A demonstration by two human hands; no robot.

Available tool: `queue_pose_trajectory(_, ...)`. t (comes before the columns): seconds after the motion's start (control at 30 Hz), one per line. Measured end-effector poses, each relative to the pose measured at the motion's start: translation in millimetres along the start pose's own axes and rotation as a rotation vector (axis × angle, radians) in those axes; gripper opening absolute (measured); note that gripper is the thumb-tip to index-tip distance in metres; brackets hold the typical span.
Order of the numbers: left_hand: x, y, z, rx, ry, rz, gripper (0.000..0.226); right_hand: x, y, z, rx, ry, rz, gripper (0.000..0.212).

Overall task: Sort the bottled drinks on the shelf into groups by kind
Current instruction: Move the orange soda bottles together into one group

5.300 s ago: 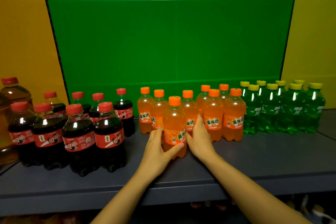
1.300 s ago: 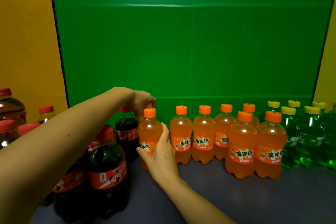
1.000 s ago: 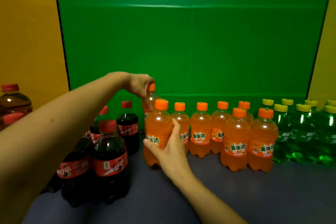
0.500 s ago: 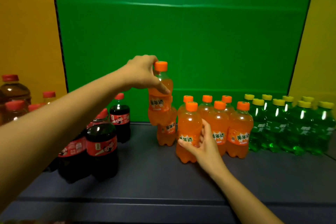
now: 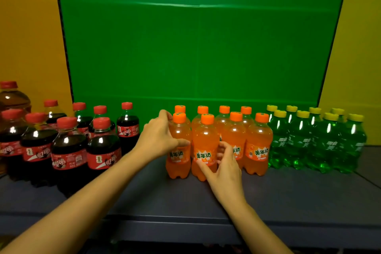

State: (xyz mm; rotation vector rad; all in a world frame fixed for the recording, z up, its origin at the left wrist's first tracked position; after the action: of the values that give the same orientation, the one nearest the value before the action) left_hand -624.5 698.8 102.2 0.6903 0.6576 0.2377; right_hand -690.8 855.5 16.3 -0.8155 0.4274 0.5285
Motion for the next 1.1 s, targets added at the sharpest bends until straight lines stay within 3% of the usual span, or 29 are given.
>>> queue_pose_trajectory(0.1, 7.5, -15.0, -7.9, 0.177, 0.072, -0.052, 0.083, -0.9, -2.9, -1.2, 0.043, 0.02, 0.019, 0.073)
queue_pose_trajectory(0.27, 31.2, -37.9, -38.8, 0.308, -0.026, -0.133, 0.087, -4.4, -8.2, 0.2, 0.117, 0.087, 0.053, 0.075)
queue_pose_trajectory(0.6, 29.3, -54.7, -55.0, 0.444, 0.036, -0.073, 0.079, -4.8, -15.0, -1.0, 0.162, 0.133, 0.094, 0.069)
queue_pose_trajectory(0.67, 32.2, -57.3, -60.4, 0.46, 0.023, -0.039, 0.093, -3.6, -11.5, 11.2, 0.114, 0.181, 0.117, 0.06)
queue_pose_trajectory(0.77, 34.0, -62.6, -67.4, 0.494, 0.004, 0.044, 0.122, -2.3, 10.3, 49.2, 0.028, 0.401, 0.077, 0.048)
queue_pose_trajectory(0.83, 31.3, -62.1, -68.7, 0.468, 0.03, 0.079, 0.136, -3.0, 34.1, 74.4, -0.027, 0.506, 0.0, 0.05)
queue_pose_trajectory(0.9, 28.3, -57.7, -69.0, 0.453, 0.086, 0.08, 0.145, -7.6, 58.8, 87.8, -0.037, 0.488, -0.081, 0.062)
queue_pose_trajectory(1.0, 26.9, -49.1, -73.9, 0.429, 0.144, 0.063, 0.147, -14.1, 83.1, 83.1, -0.035, 0.325, -0.15, 0.078)
queue_pose_trajectory(1.1, 23.6, -48.7, -76.4, 0.409, 0.184, 0.053, 0.145, -16.7, 85.0, 71.0, -0.01, 0.236, -0.139, 0.079)
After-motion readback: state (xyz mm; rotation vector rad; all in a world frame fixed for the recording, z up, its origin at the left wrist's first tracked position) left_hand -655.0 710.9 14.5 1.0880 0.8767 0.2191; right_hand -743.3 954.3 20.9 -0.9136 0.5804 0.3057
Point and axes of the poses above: each hand's wrist, its own x-axis away from the middle knuckle, its own z-axis out of the back of the hand, y = z × x, the point moved 6 cm from there along -x, towards the middle knuckle, and after that the axes turned 14 degrees about x, right-handed, at the moved point
